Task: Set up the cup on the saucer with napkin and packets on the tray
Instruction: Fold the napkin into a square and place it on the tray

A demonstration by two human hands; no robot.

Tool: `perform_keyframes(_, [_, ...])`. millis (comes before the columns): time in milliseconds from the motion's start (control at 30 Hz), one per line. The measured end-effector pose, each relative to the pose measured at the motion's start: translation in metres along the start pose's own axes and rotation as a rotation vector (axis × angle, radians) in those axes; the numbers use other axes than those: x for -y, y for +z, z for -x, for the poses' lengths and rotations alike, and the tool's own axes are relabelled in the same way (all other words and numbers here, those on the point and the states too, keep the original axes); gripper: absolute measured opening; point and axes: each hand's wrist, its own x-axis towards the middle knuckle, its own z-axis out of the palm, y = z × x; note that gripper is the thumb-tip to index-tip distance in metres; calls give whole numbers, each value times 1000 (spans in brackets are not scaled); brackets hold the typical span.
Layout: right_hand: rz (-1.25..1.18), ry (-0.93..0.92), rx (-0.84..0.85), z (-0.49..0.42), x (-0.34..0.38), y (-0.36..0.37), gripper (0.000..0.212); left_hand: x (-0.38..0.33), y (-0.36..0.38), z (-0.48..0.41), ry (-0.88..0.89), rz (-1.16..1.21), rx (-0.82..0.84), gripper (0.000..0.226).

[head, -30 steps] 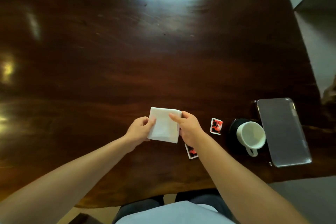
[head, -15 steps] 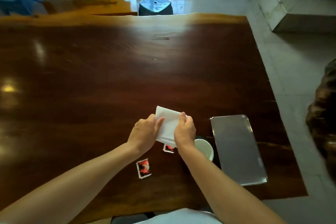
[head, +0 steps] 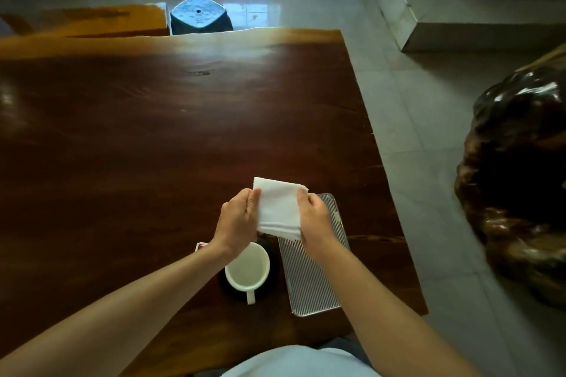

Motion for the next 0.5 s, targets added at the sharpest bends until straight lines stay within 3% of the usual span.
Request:
perform_keyframes(67, [-175, 170, 249, 2, 1, -16, 25, -1, 5, -2, -48, 142, 20, 34])
perform_keyframes(133, [-167, 241, 389, 4, 3, -28, 31, 2, 13, -5, -96, 224, 69, 25])
perform_keyframes(333, [-213, 288, 353, -9, -8, -52, 35, 17, 37, -10, -304, 428, 242, 28])
perform_keyframes(500, [-176, 400, 347, -20, -22, -69, 34, 27, 57, -8, -356, 459, 321, 29])
